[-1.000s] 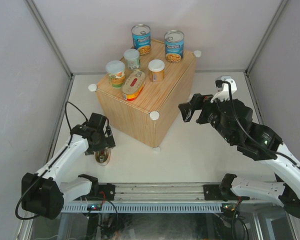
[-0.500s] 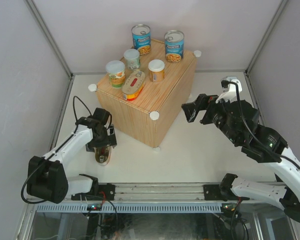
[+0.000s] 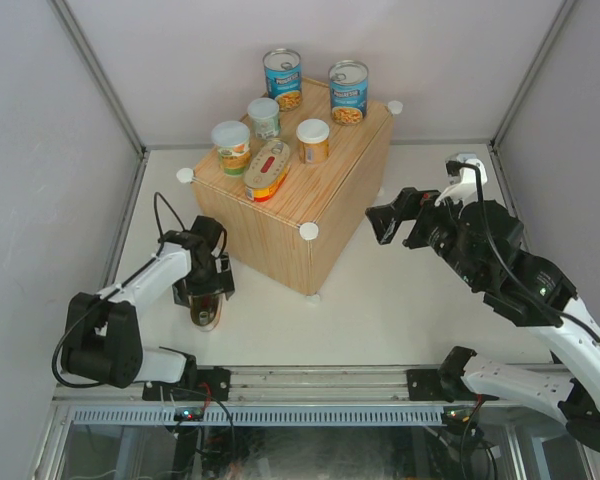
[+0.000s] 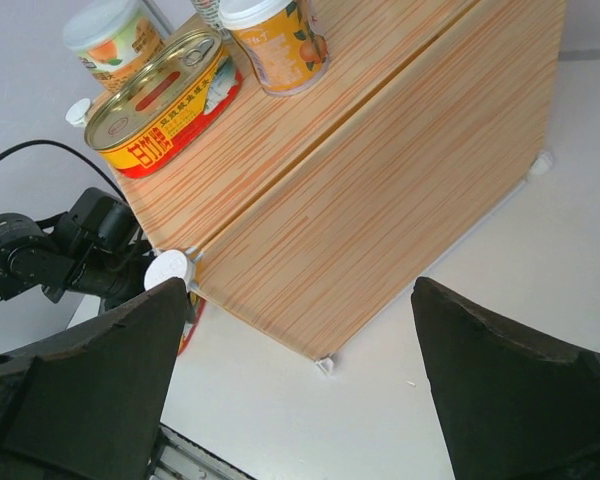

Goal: Place and organize the canned foods onto the counter

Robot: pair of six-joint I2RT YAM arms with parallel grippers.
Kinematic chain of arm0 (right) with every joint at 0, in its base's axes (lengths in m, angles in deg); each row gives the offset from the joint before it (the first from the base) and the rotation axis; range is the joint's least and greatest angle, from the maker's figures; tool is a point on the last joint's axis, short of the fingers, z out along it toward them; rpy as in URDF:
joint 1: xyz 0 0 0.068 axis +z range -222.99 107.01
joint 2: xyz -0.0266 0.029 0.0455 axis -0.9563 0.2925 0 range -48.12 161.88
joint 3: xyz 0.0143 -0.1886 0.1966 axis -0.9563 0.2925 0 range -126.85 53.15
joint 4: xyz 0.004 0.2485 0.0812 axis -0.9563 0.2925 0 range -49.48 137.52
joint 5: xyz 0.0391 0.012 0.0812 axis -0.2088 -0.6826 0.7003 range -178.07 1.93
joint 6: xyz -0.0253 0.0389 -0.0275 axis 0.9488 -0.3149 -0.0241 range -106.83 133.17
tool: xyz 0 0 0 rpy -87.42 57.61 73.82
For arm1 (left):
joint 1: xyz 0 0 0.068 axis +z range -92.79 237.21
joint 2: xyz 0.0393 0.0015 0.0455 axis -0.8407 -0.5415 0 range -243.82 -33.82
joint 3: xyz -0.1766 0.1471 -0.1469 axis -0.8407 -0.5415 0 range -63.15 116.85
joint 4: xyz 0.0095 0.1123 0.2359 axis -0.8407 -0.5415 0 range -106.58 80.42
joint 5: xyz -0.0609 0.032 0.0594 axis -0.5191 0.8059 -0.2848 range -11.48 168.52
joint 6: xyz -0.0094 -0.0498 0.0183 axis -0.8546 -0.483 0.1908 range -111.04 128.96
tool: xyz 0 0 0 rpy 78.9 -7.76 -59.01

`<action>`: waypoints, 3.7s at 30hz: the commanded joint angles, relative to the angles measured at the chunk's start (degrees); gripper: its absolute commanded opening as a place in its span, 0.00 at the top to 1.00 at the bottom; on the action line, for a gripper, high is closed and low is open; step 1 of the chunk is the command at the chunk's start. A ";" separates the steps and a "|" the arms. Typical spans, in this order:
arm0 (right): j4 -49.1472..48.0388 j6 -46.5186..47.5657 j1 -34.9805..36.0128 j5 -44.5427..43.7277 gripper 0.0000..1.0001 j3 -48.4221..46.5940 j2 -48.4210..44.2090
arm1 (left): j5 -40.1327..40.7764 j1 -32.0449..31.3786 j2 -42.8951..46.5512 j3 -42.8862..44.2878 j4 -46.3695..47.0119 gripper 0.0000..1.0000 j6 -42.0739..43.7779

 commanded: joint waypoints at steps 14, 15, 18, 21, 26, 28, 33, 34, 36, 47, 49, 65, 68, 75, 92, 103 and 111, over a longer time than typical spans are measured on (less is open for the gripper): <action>-4.11 -1.62 -2.02 4.42 0.07 1.65 0.58 | -2.55 0.40 -0.77 -5.16 7.22 0.02 -1.78; -4.11 -1.76 -2.02 4.51 0.07 1.81 0.60 | -2.77 0.40 -0.75 -5.25 7.36 0.04 -1.94; -4.11 -2.19 -2.02 4.53 0.06 2.28 0.23 | -3.74 0.44 -0.37 -5.58 7.86 0.13 -2.11; -3.98 -2.40 -1.94 4.53 0.07 2.39 -0.13 | -5.51 0.31 0.28 -6.39 8.73 0.25 -2.67; -3.63 -2.68 -1.85 4.52 0.06 2.39 -0.62 | -7.32 0.14 0.98 -7.88 9.46 0.43 -3.51; -3.50 -2.73 -1.77 4.53 0.05 2.39 -0.62 | -7.86 -0.22 1.72 -8.26 9.69 0.55 -4.22; -3.16 -2.85 -1.33 4.54 0.05 2.35 -0.29 | -9.56 -1.79 5.15 -8.25 9.56 0.83 -6.09; -3.08 -2.87 -1.26 4.53 0.05 2.42 -0.15 | -9.72 -2.47 6.14 -8.33 9.45 0.90 -6.92; -3.05 -2.83 -1.15 4.69 0.05 2.40 0.10 | -9.75 -3.51 8.29 -8.83 9.23 1.00 -8.28; -3.18 -2.26 -1.14 5.56 0.05 2.39 1.68 | -8.73 -6.60 23.54 -12.27 5.22 1.00 -13.96; -3.31 -2.30 -1.14 5.75 0.05 2.39 1.83 | -8.91 -7.02 26.24 -12.28 3.99 1.00 -14.51; -2.22 -3.73 -0.92 7.65 0.00 2.22 0.50 | -0.06 -30.34 37.75 5.65 -8.19 1.00 -15.74; -2.62 -4.96 0.69 8.91 0.00 2.21 0.05 | 3.10 -37.44 35.99 11.20 -9.11 1.00 -15.96; -4.20 -8.59 6.10 8.91 0.01 1.92 -0.17 | 10.62 -52.64 26.14 25.91 -13.89 1.00 -14.79; -5.29 -17.62 15.82 9.09 0.07 1.08 0.61 | 16.90 -62.68 10.09 53.52 -19.32 1.00 -9.54; -6.95 -18.83 18.01 9.70 0.08 -0.99 2.93 | 17.54 -63.06 3.30 62.95 -21.19 1.00 -3.85; -8.55 -18.97 18.20 10.05 0.08 -2.13 4.93 | 17.10 -63.08 1.24 65.63 -21.50 1.00 -2.34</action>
